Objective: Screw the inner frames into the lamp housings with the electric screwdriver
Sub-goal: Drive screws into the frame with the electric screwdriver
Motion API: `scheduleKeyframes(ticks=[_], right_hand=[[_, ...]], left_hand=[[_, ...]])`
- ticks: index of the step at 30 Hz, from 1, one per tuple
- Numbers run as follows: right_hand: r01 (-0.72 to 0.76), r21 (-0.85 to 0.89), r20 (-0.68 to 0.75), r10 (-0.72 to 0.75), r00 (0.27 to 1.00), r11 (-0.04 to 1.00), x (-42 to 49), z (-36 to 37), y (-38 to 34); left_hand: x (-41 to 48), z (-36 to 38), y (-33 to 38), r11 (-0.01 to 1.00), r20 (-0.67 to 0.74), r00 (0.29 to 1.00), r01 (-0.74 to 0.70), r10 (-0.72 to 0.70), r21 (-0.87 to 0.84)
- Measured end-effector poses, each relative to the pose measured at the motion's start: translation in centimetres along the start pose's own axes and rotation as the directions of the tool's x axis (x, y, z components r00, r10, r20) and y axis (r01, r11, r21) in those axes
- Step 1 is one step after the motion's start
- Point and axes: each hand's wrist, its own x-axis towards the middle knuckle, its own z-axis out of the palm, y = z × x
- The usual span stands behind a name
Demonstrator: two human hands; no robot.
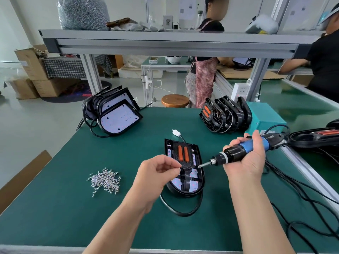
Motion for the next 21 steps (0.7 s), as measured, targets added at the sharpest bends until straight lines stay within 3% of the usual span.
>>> scheduleKeyframes(ticks=[7,21], right_hand=[[0.08,-0.051,-0.035,-0.082,0.996,0.996,-2.7,1.2,-0.1],[0.111,-0.111,-0.042,-0.116,0.992,0.988,-3.7,1.5,0.7]], left_hand=[[-0.4,1.4,-0.2,0.992,0.053,0.999,0.015,-0.008,-0.129],[-0.7,1.5,0.0,0.988,0.081,0.997,0.029,-0.016,-0.153]])
